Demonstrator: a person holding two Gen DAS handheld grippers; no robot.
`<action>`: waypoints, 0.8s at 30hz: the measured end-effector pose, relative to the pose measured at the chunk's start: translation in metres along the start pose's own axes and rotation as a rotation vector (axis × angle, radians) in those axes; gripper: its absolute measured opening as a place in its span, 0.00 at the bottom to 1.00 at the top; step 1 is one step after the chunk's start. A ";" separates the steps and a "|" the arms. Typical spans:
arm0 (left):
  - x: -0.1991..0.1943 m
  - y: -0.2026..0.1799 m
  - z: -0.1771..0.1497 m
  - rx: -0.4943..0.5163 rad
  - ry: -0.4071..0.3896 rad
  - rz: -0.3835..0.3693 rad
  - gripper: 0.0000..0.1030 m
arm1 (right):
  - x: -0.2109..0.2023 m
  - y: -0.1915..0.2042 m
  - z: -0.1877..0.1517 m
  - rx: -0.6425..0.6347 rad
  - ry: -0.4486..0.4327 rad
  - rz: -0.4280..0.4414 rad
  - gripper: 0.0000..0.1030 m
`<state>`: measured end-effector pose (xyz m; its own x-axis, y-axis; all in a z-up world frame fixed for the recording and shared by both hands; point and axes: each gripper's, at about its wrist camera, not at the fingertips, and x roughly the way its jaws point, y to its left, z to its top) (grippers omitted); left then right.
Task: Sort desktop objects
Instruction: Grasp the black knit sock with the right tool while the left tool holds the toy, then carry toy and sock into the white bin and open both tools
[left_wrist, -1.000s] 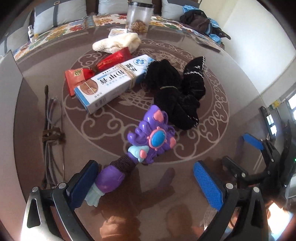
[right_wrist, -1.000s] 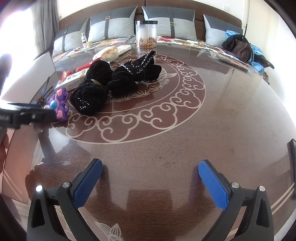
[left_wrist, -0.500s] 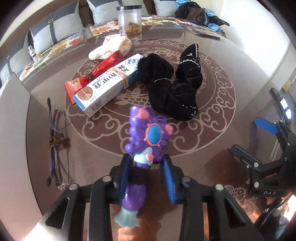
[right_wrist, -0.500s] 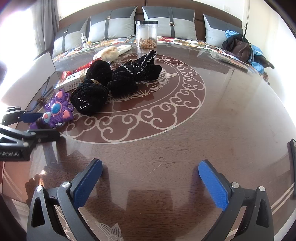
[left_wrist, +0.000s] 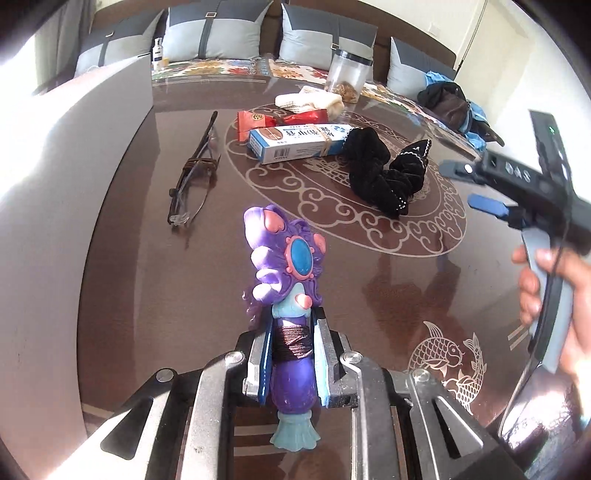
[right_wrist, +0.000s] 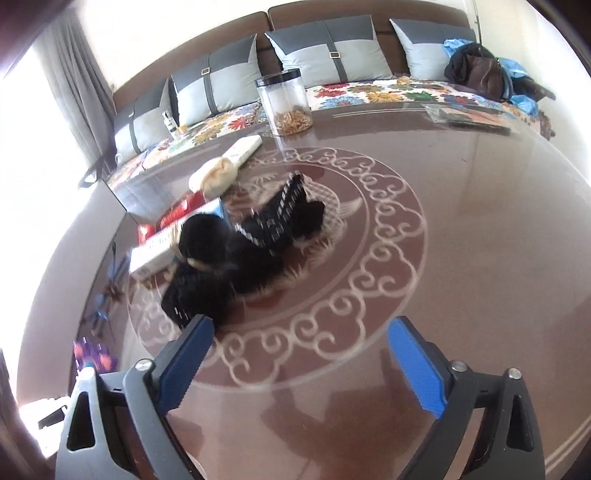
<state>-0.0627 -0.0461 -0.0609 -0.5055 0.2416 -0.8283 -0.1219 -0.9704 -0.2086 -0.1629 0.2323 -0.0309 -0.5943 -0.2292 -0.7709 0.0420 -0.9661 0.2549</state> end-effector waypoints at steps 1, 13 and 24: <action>-0.001 0.001 -0.001 -0.009 -0.003 -0.008 0.18 | 0.009 0.004 0.016 0.016 0.023 0.020 0.86; -0.062 0.013 0.009 -0.089 -0.122 -0.139 0.18 | 0.014 0.021 0.030 -0.177 0.048 -0.038 0.41; -0.176 0.138 0.024 -0.254 -0.290 -0.033 0.18 | -0.095 0.188 -0.003 -0.369 -0.067 0.318 0.41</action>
<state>-0.0106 -0.2231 0.0686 -0.7298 0.2262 -0.6452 0.0549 -0.9212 -0.3851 -0.0966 0.0722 0.0883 -0.5559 -0.5231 -0.6460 0.5040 -0.8301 0.2384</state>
